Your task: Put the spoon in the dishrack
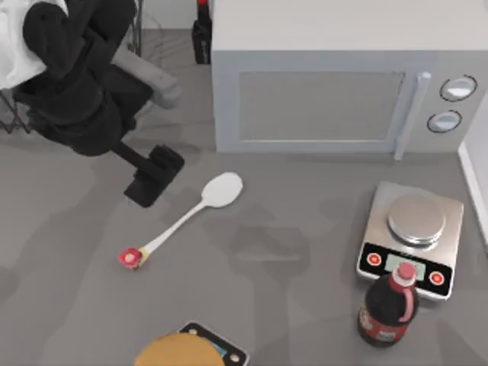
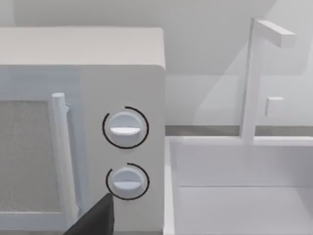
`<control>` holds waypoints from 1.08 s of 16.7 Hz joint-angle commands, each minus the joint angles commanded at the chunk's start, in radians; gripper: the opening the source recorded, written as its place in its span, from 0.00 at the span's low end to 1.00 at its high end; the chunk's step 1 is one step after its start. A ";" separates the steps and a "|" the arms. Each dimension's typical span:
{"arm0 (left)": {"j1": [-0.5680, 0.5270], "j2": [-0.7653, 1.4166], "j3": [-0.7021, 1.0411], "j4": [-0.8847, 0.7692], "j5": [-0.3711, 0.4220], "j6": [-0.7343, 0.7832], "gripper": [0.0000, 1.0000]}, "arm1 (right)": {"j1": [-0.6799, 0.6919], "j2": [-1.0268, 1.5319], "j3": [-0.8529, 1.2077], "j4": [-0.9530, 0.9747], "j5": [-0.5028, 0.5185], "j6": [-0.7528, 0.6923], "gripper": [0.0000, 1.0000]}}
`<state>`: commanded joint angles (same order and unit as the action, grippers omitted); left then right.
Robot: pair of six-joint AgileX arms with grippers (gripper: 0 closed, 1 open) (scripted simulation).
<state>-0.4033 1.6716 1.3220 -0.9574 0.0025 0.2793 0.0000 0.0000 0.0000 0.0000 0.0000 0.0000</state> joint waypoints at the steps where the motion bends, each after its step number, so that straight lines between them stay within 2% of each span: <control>1: -0.018 0.078 0.058 -0.042 0.000 0.012 1.00 | 0.000 0.000 0.000 0.000 0.000 0.000 1.00; 6: -0.074 0.318 0.242 -0.176 0.000 0.051 1.00 | 0.000 0.000 0.000 0.000 0.000 0.000 1.00; 11: -0.080 0.339 0.259 -0.189 0.000 0.055 1.00 | 0.000 0.000 0.000 0.000 0.000 0.000 1.00; 15: -0.077 0.353 0.226 -0.146 0.001 0.057 1.00 | 0.000 0.000 0.000 0.000 0.000 0.000 1.00; 18: -0.077 0.402 0.152 -0.012 0.001 0.058 1.00 | 0.000 0.000 0.000 0.000 0.000 0.000 1.00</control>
<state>-0.4807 2.0735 1.4737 -0.9698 0.0035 0.3370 0.0000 0.0000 0.0000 0.0000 0.0000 0.0000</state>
